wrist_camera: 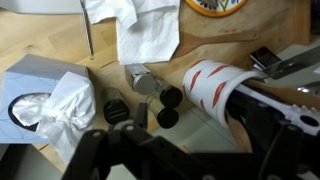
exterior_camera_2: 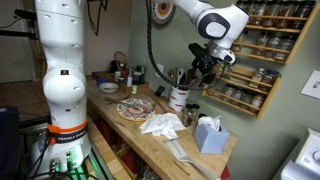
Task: Remove the spice shaker from the lower shelf, second position to the left and put it on the table
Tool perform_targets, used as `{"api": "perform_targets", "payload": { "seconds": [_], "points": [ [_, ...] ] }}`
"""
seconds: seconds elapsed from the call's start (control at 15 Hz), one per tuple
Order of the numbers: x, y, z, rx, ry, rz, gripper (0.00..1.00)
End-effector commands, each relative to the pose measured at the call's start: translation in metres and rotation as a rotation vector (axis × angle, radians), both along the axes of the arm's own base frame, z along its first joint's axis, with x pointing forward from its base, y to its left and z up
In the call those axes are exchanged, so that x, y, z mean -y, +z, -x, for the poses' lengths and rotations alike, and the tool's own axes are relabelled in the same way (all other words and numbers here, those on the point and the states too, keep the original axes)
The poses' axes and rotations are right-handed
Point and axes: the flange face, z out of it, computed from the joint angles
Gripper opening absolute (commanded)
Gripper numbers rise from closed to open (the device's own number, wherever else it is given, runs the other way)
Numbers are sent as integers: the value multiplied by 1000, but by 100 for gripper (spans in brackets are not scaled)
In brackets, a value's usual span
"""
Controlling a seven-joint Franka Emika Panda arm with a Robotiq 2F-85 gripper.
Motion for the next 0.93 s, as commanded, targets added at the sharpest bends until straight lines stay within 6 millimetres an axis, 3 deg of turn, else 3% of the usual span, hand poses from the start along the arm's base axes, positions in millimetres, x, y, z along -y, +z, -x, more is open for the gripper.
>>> {"api": "perform_targets", "payload": {
  "seconds": [0.0,0.2,0.4,0.6,0.87],
  "points": [
    [36,-12,7,70,-168,-86,100],
    [57,-22,11,106,-318,-127,100],
    [66,-31,8,146,-469,-166,100],
    [59,-34,-5,173,-557,-224,100],
    [55,-28,-11,180,-517,-215,100]
  ]
}}
